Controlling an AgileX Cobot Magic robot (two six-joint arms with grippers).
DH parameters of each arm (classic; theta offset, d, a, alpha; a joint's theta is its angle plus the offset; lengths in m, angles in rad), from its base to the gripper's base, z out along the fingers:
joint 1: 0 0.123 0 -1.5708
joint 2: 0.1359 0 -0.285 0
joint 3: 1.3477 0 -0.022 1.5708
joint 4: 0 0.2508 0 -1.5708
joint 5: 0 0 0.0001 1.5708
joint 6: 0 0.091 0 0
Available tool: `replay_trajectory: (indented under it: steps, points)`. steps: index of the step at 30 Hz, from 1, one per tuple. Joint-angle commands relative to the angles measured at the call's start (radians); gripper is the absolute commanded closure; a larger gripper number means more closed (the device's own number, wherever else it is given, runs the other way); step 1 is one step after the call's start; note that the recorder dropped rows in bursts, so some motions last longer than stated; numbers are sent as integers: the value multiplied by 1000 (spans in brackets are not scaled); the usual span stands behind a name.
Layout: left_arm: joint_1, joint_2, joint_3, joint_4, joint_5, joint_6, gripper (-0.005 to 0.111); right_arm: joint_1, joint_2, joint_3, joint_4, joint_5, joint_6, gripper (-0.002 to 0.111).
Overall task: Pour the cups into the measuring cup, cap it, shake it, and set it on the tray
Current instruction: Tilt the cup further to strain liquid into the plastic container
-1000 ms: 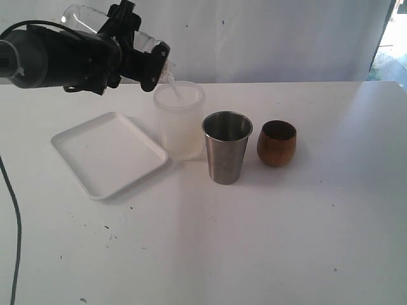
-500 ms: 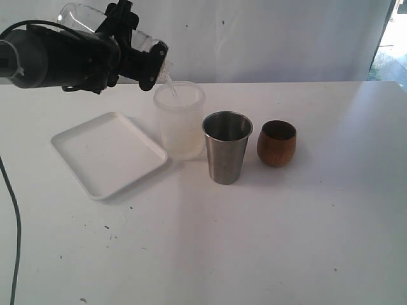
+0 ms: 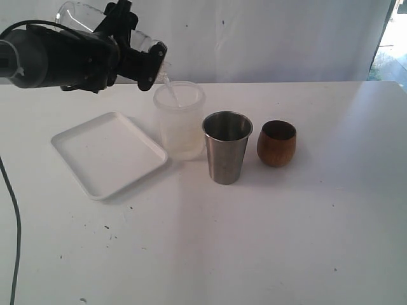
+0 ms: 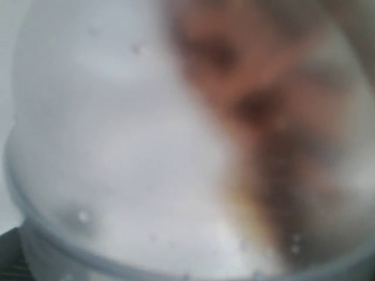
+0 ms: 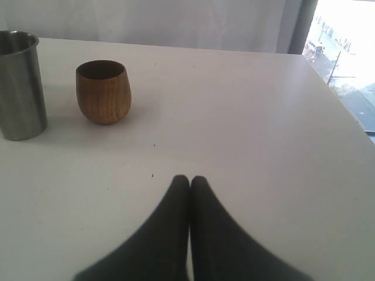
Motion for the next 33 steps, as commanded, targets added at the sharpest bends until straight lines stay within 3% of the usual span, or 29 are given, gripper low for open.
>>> replay_trajectory:
  steps: [1, 7, 33]
  points:
    - [-3, -21, -15, 29, 34, -5, 107, 4, -4, 7, 2, -10, 3, 108]
    - [-11, -21, -15, 29, 39, 62, 107, 4, -4, 7, 2, -10, 3, 108]
    - [-46, -21, -15, 29, 60, 63, 107, 4, -4, 7, 2, -10, 15, 108]
